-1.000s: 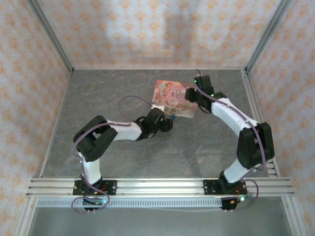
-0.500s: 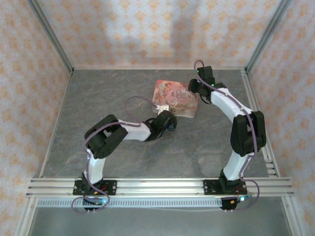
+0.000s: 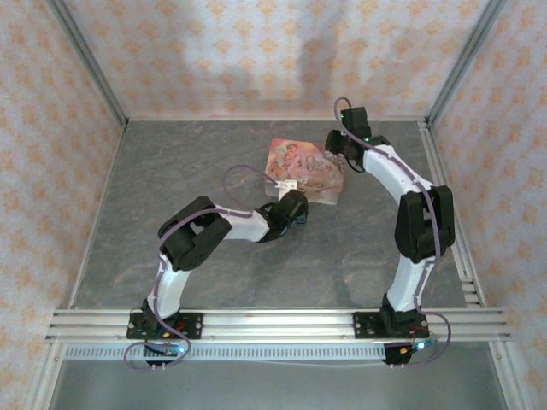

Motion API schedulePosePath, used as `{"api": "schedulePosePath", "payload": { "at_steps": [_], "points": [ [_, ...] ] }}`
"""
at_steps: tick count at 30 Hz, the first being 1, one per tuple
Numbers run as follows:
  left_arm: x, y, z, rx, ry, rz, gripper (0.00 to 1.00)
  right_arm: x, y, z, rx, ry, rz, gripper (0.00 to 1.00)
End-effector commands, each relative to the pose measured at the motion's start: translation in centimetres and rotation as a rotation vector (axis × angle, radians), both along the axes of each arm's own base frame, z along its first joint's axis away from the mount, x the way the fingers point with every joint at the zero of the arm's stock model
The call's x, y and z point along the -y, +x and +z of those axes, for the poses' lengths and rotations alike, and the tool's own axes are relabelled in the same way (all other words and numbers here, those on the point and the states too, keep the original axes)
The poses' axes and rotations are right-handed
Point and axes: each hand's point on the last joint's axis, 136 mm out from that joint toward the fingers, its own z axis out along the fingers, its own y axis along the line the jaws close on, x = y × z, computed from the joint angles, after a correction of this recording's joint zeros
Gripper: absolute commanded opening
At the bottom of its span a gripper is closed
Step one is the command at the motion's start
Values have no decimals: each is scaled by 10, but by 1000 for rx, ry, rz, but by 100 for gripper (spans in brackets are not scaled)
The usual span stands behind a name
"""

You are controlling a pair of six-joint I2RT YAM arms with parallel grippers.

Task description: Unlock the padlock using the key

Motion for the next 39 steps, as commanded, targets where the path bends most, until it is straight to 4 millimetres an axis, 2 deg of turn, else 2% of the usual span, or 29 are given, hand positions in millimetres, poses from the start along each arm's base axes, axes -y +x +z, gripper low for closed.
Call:
{"api": "schedulePosePath", "payload": {
  "at_steps": [1,6,11,17,21,24,27,32,34,36,39],
  "points": [
    [2,5,-8,9,41,4,29,5,5,0,-10,-35,1,44],
    [2,5,-12,12,31,-4,10,4,15,-2,-11,-50,17,44],
    [-3,-1,-8,11,4,-21,0,-3,37,-9,-29,-45,47,47],
    [-15,-15,-3,11,-36,-37,0,-18,66,-35,-93,-28,89,50],
    [-28,-20,1,17,-89,-28,0,-31,70,-51,-127,20,134,51],
    [-34,-21,5,26,-150,-22,0,-40,60,-66,-173,70,163,51],
    [-36,-22,8,28,-217,-23,0,-48,40,-77,-188,120,177,50],
    [-48,-20,12,19,-307,16,0,-40,4,-83,-163,69,144,49],
    [-50,-21,13,12,-354,28,0,-38,-7,-80,-129,-16,135,49],
    [-52,-21,13,7,-389,37,0,-38,-15,-65,-52,-73,126,50],
    [-49,-23,14,-2,-415,33,0,-43,-27,-41,30,-56,133,51]
  ]
}}
